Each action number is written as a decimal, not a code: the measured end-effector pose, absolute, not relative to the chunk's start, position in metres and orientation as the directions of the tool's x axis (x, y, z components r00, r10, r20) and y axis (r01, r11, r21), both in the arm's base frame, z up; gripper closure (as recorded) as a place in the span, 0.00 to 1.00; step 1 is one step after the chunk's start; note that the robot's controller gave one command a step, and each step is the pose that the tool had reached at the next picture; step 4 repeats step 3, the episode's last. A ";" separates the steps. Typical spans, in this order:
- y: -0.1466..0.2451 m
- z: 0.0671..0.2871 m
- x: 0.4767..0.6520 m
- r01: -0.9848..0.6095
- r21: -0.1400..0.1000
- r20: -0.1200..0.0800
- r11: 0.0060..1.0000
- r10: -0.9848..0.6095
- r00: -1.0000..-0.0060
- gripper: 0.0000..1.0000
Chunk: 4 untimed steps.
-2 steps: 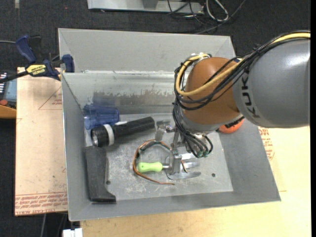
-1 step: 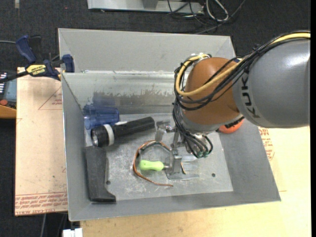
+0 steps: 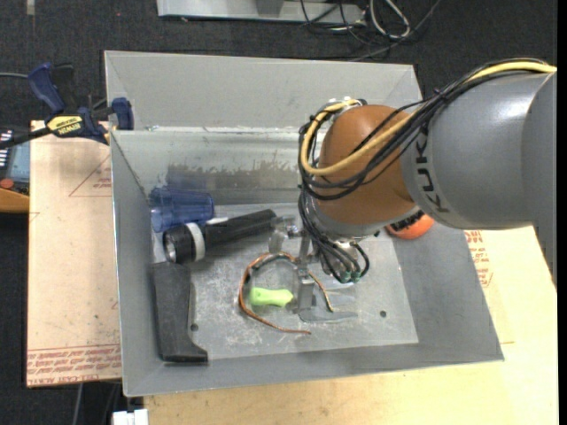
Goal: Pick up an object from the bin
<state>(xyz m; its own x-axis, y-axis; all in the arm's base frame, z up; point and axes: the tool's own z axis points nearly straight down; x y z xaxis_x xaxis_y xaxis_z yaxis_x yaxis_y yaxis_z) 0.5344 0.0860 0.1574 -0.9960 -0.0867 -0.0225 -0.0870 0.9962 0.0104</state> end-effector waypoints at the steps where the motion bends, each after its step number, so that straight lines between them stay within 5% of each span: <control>1: 0.088 0.112 0.541 -0.080 0.010 -0.020 0.997 -0.079 -0.997 0.00; 2: 0.094 0.108 0.566 -0.053 0.012 -0.031 0.999 -0.052 -0.998 1.00; 4: 0.094 0.108 0.566 -0.053 0.012 -0.031 0.999 -0.053 -0.998 1.00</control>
Offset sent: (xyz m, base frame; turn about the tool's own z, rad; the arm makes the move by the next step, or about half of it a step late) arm 0.0309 0.0078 -0.0498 0.0364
